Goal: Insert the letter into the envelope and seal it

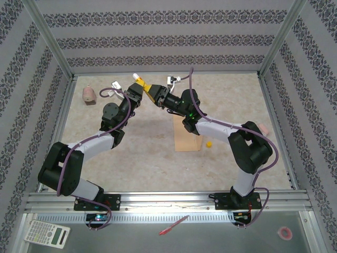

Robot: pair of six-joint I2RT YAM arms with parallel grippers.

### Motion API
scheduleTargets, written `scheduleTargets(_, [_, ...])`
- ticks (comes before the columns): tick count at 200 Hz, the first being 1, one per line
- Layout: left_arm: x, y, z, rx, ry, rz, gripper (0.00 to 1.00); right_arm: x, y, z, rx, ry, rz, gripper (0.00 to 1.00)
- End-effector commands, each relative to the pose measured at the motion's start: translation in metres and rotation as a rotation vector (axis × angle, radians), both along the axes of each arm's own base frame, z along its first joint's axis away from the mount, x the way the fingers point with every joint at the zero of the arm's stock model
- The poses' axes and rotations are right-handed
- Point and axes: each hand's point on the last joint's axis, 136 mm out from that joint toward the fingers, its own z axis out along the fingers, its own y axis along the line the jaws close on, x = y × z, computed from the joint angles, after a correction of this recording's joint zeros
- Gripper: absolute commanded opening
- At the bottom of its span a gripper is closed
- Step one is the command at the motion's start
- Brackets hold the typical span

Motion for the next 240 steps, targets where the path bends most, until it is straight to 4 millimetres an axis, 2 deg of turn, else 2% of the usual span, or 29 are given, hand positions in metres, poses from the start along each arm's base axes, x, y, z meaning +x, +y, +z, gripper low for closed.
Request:
scheduleTargets(1, [-0.005, 0.003, 0.013, -0.029, -0.058, -0.008, 0.00, -0.005, 0.005, 0.028, 0.061, -0.081, 0.016, 0.37])
scheduleTargets(50, [-0.004, 0.000, 0.009, -0.022, -0.049, -0.021, 0.00, -0.003, 0.005, 0.029, 0.069, -0.084, 0.013, 0.38])
scheduleTargets(128, [-0.007, -0.001, 0.003, -0.013, -0.041, -0.035, 0.00, -0.004, 0.006, 0.031, 0.068, -0.096, 0.019, 0.25])
scheduleTargets(169, [-0.009, -0.001, 0.000, -0.004, -0.039, -0.036, 0.00, -0.003, 0.001, 0.031, 0.061, -0.099, 0.007, 0.23])
scheduleTargets(190, [-0.011, 0.000, 0.001, 0.004, -0.045, -0.033, 0.04, -0.003, -0.003, 0.030, 0.055, -0.101, -0.004, 0.22])
scheduleTargets(212, [-0.013, 0.001, 0.004, 0.015, -0.050, -0.029, 0.16, -0.002, -0.010, 0.030, 0.042, -0.107, -0.022, 0.22])
scheduleTargets(229, [-0.014, 0.003, 0.004, 0.025, -0.049, -0.023, 0.38, -0.001, -0.015, 0.029, 0.029, -0.106, -0.037, 0.21])
scheduleTargets(240, [-0.015, 0.004, 0.007, 0.032, -0.057, -0.023, 0.45, -0.001, -0.018, 0.027, 0.017, -0.108, -0.048, 0.21])
